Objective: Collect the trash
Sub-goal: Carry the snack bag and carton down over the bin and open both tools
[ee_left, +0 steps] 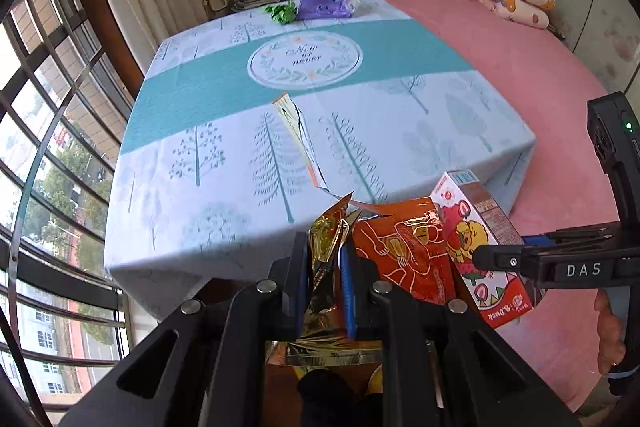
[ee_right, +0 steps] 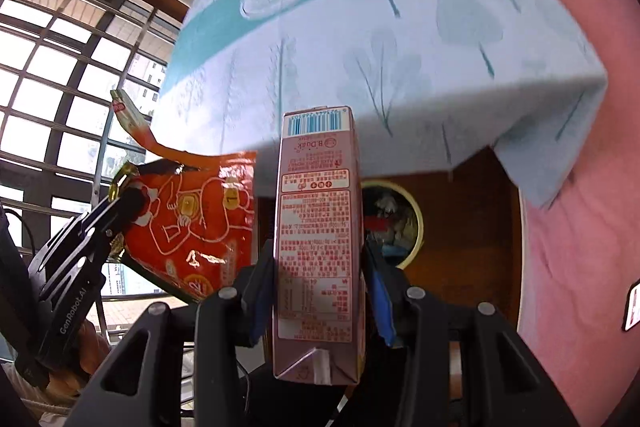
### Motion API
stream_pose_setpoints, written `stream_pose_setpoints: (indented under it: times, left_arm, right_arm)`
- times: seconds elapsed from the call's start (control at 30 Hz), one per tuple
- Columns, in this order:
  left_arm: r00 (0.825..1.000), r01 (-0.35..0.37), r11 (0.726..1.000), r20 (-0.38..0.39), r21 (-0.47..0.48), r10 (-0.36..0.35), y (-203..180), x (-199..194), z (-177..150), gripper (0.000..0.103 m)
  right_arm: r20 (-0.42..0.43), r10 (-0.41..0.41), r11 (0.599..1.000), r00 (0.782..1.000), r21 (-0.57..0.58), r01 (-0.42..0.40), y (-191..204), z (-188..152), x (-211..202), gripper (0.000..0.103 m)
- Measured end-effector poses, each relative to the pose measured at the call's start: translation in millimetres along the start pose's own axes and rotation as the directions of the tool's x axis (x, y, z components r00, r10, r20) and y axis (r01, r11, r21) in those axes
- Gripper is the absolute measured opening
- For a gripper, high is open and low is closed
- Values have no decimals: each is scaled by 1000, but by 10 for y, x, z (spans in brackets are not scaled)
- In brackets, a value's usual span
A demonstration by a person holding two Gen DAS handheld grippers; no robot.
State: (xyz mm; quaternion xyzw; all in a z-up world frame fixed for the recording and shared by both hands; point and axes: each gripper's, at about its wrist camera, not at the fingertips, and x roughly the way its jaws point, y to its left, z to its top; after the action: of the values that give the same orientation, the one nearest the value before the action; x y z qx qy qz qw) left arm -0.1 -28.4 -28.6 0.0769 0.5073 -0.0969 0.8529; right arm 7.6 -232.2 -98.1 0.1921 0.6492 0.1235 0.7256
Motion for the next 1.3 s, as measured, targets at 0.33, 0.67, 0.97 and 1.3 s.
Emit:
stream_pose_setpoints:
  times: [0.33,0.67,0.97,1.3]
  left_arm:
    - [997,-9,1000,-75,20,11,-75,778,-606,13]
    - [986,16,994,-165,108,2,-340,1959,-1313,13]
    - [988,25,984,-153,179,3,-376,3144,-1708,18]
    - [994,27,965,-107,260,1,-375,3754,-1931,52]
  right_arm:
    - [-119,-77,997,990,16,80,-239,-315,891,42]
    - [-163,-188,980,968,32,196,-716,-453,2203,42]
    - [-168,-207,973,964,65,221,-1063,-498,3130,42]
    - [-141,-223,971,965,50,232,-1232,-490,3599,43]
